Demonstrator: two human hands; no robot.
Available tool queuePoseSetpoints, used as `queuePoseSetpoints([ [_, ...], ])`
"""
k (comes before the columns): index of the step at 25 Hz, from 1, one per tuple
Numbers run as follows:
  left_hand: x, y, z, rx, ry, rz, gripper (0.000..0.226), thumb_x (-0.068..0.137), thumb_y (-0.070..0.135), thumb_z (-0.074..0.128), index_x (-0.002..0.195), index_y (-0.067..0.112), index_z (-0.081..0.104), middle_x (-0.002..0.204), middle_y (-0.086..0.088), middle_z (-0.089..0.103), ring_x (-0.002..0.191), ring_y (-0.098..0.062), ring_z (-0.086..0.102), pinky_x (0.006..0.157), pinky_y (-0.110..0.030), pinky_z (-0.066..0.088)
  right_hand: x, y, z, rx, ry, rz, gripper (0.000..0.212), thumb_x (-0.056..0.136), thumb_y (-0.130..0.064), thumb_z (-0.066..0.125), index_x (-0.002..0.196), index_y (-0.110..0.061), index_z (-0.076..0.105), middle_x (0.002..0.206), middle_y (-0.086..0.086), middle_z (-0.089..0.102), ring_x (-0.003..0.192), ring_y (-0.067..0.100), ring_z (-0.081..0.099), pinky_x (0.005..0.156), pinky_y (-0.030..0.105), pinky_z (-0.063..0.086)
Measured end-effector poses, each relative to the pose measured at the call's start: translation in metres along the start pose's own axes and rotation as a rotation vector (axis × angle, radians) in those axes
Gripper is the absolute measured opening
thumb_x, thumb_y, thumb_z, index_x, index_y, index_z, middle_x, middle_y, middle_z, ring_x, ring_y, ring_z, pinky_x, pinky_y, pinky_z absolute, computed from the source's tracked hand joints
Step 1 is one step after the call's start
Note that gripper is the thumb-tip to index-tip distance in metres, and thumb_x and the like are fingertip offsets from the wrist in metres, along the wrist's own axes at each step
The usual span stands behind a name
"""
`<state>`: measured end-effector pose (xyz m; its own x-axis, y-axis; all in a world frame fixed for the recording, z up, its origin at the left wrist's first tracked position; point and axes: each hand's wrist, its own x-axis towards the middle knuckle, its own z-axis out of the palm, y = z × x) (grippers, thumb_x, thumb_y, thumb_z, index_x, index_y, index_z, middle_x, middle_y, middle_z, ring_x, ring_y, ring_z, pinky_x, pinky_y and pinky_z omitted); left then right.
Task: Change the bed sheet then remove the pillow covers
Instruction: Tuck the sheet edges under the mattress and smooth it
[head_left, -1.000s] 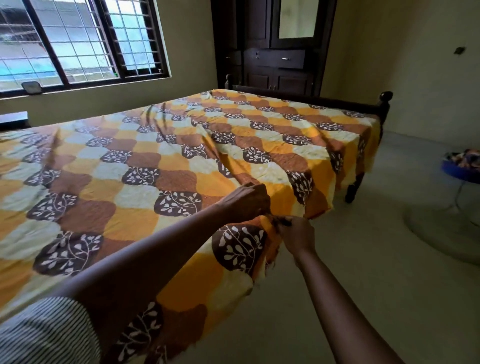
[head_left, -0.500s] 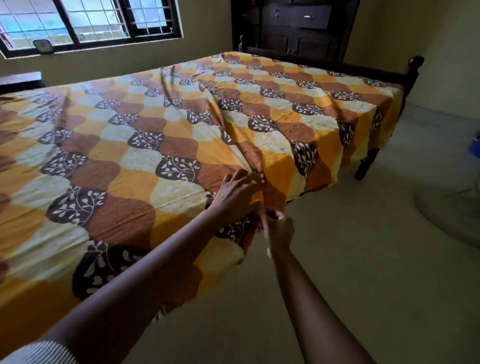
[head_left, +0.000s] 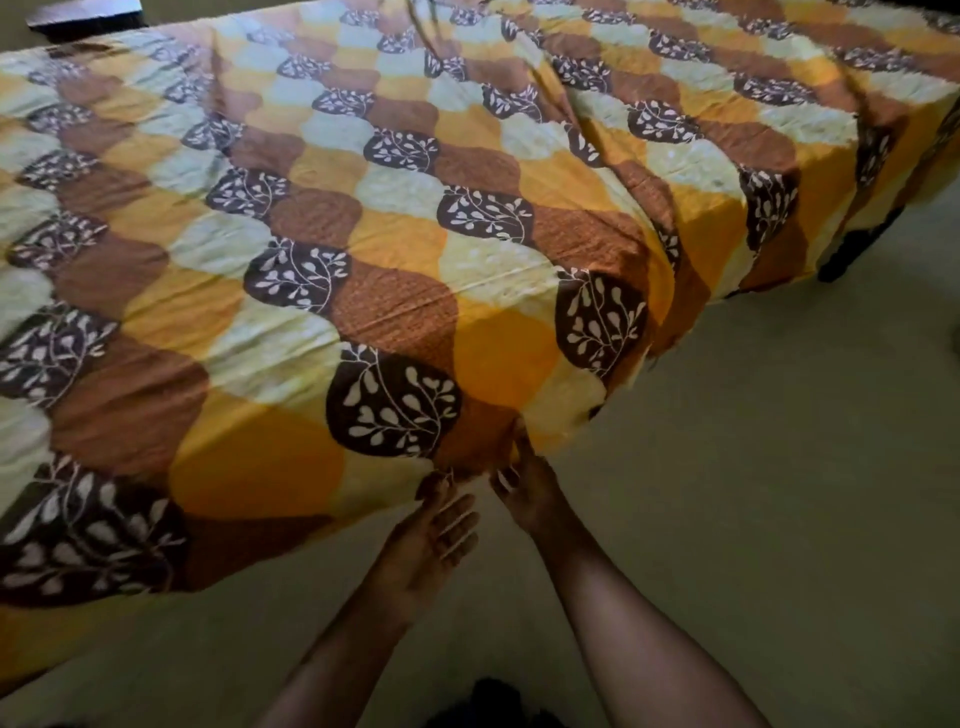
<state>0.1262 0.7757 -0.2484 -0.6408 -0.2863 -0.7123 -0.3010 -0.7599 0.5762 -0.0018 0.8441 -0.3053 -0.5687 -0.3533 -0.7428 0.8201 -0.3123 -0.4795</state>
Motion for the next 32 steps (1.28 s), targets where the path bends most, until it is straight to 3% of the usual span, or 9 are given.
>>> queuePoseSetpoints([
  [3,0.030,-0.001,-0.025,-0.157,0.055,0.029,0.025,0.094,0.020,0.048,0.118,0.016,0.055,0.134,-0.007,0.049,0.124,-0.027,0.045,0.091,-0.040,0.043,-0.002,0.005,0.006,-0.072,-0.059,-0.109,0.058,0.082,-0.033,0.064,0.134,-0.015,0.047,0.132,0.008,0.055,0.105,0.021,0.059,0.079,0.033,0.049],
  [7,0.047,0.000,-0.039,-0.176,0.031,0.062,0.014,0.094,0.021,0.046,0.102,0.026,0.057,0.126,-0.001,0.052,0.128,-0.024,0.041,0.099,-0.043,0.036,-0.001,0.009,0.008,-0.228,0.171,-0.200,0.041,0.088,-0.025,0.063,0.125,-0.012,0.054,0.108,0.003,0.060,0.098,0.021,0.057,0.070,0.027,0.042],
  [11,0.047,-0.003,-0.031,-0.198,0.003,0.126,0.016,0.093,0.015,0.049,0.100,0.027,0.057,0.121,0.001,0.054,0.110,-0.017,0.051,0.098,-0.045,0.038,0.004,0.005,0.018,-0.335,0.259,-0.199,0.007,0.088,-0.021,0.064,0.084,-0.018,0.058,0.104,0.020,0.061,0.114,0.042,0.053,0.062,0.027,0.038],
  [13,0.049,-0.001,-0.023,-0.161,0.077,0.190,0.018,0.089,0.014,0.057,0.102,0.027,0.056,0.119,0.001,0.057,0.100,-0.013,0.056,0.088,-0.039,0.043,0.003,0.004,0.019,-0.388,0.261,-0.204,0.015,0.087,-0.021,0.064,0.097,-0.010,0.061,0.121,0.029,0.057,0.110,0.041,0.055,0.077,0.043,0.049],
  [16,0.042,0.000,-0.014,-0.178,0.267,0.214,0.042,0.081,0.019,0.069,0.119,0.019,0.053,0.125,-0.005,0.058,0.096,-0.015,0.057,0.072,-0.031,0.047,-0.008,0.005,0.016,-0.315,0.141,-0.153,0.029,0.089,-0.024,0.061,0.114,-0.012,0.055,0.125,0.019,0.057,0.095,0.026,0.056,0.083,0.037,0.044],
  [23,-0.027,-0.013,0.026,-0.100,0.385,-0.020,0.032,0.092,0.037,0.048,0.117,0.016,0.052,0.117,-0.004,0.053,0.103,-0.021,0.053,0.093,-0.037,0.035,-0.022,0.002,-0.012,-0.034,-0.069,-0.071,0.016,0.094,-0.032,0.051,0.106,-0.023,0.059,0.123,0.006,0.056,0.098,0.018,0.056,0.078,0.031,0.046],
  [26,-0.037,0.005,0.054,-0.283,0.163,0.187,0.021,0.093,0.027,0.043,0.102,0.014,0.057,0.105,-0.006,0.060,0.098,-0.020,0.057,0.088,-0.033,0.042,-0.014,-0.008,-0.012,-0.172,0.036,-0.170,0.033,0.091,-0.032,0.058,0.117,-0.011,0.058,0.124,0.013,0.059,0.108,0.027,0.057,0.073,0.030,0.047],
  [29,-0.029,0.017,0.074,-0.464,0.019,0.205,0.032,0.094,0.028,0.039,0.116,0.010,0.054,0.117,-0.010,0.060,0.115,-0.026,0.055,0.096,-0.038,0.042,-0.008,-0.016,-0.014,-0.604,0.253,-0.266,0.034,0.085,-0.035,0.066,0.096,-0.002,0.063,0.092,0.012,0.060,0.082,0.026,0.054,0.071,0.035,0.042],
  [32,-0.018,0.013,0.082,-0.550,-0.013,0.201,0.047,0.095,0.036,0.032,0.129,0.006,0.045,0.131,-0.014,0.052,0.124,-0.028,0.049,0.099,-0.041,0.039,-0.013,-0.027,-0.015,-0.458,0.188,-0.248,0.026,0.083,-0.026,0.070,0.068,-0.012,0.054,0.064,0.002,0.048,0.054,0.014,0.042,0.050,0.027,0.035],
])
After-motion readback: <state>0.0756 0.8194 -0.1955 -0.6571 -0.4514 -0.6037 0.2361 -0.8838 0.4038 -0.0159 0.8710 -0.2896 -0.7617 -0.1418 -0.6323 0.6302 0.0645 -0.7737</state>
